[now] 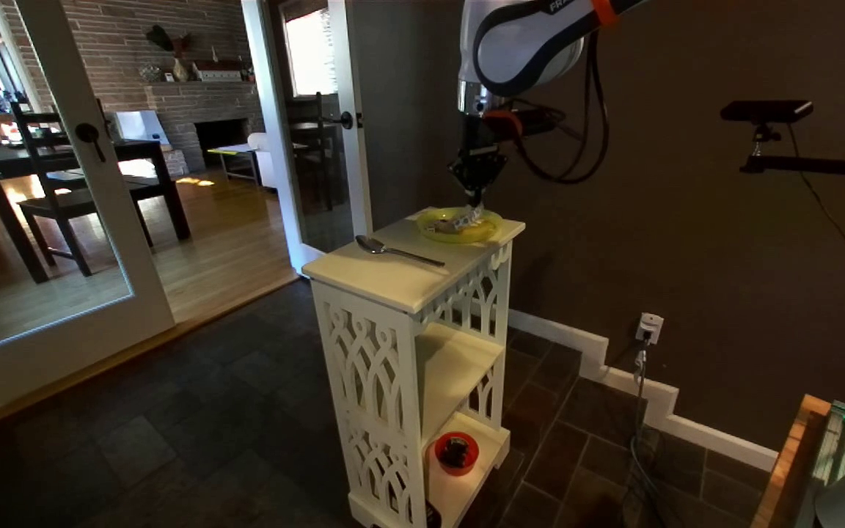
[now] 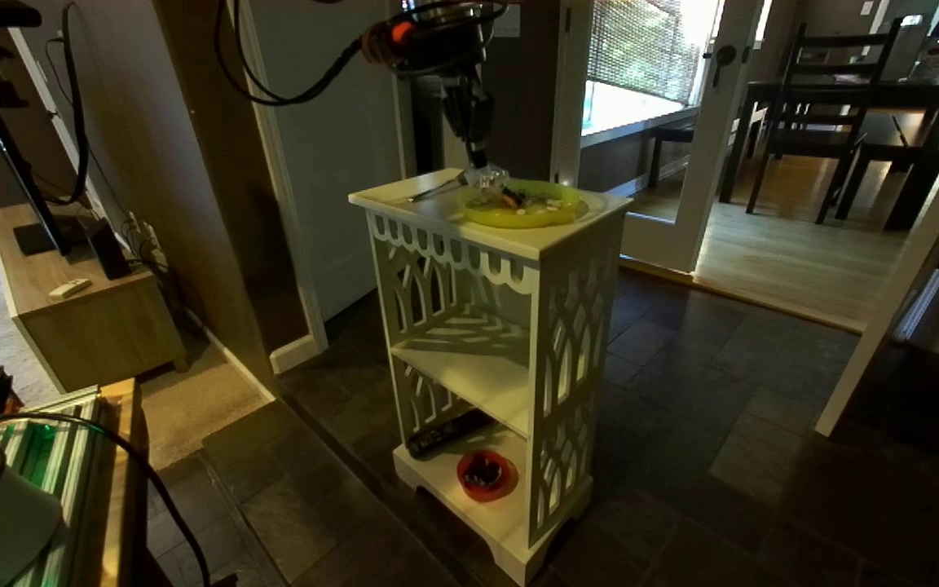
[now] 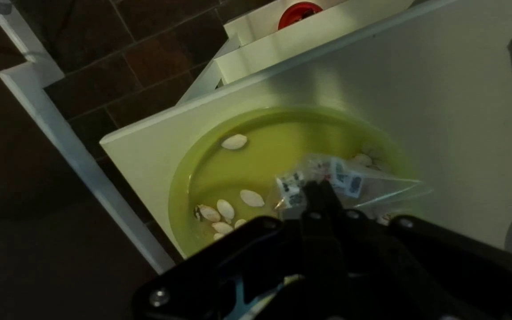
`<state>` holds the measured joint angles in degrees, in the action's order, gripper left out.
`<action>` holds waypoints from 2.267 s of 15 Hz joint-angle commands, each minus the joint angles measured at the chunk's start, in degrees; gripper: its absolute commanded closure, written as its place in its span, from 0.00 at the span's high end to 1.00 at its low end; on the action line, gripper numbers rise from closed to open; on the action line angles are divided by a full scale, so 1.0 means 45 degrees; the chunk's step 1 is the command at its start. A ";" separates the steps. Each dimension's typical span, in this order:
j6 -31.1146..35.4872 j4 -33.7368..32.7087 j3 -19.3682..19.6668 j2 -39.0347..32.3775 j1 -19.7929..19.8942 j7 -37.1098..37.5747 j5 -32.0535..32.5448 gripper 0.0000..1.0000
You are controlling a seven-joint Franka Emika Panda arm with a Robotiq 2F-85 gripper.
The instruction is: Remove the plastic bag from the yellow plate and put it on the shelf
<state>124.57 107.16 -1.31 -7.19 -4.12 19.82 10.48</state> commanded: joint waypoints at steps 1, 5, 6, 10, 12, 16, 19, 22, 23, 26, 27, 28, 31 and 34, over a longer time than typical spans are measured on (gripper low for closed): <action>0.0074 0.0235 0.0011 0.0394 -0.0116 0.0095 0.0713 0.00; 0.0227 0.0303 -0.0007 0.0540 -0.0107 0.0020 0.1066 0.00; 0.0280 0.0323 -0.0012 0.0578 -0.0115 0.0033 0.1172 0.00; 0.0521 0.0404 -0.0045 0.0748 -0.0133 0.0018 0.1443 0.00; 0.0722 0.0538 -0.0096 0.0916 -0.0166 -0.0026 0.1512 0.00; 0.0964 0.0960 -0.0312 0.1335 -0.0274 0.0062 0.1369 0.00; 0.1105 0.1387 -0.0550 0.1656 -0.0390 0.0529 0.1039 0.00; 0.1142 0.1857 -0.0838 0.1977 -0.0540 0.1013 0.0827 0.00; 0.1396 0.2104 -0.0939 0.2104 -0.0589 0.1142 0.0738 0.00; 0.2279 0.2821 -0.1250 0.2522 -0.0746 0.1411 0.0302 0.00; 0.2747 0.3061 -0.1351 0.2648 -0.0790 0.1586 0.0248 0.00; 0.3393 0.3317 -0.1442 0.2763 -0.0804 0.1930 0.0382 0.00; 0.4455 0.3928 -0.1703 0.3009 -0.0798 0.2859 0.0464 0.00; 0.4781 0.4545 -0.2096 0.3287 -0.0845 0.4004 0.0570 0.00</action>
<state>143.79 123.31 -9.26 4.61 -7.73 32.66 13.08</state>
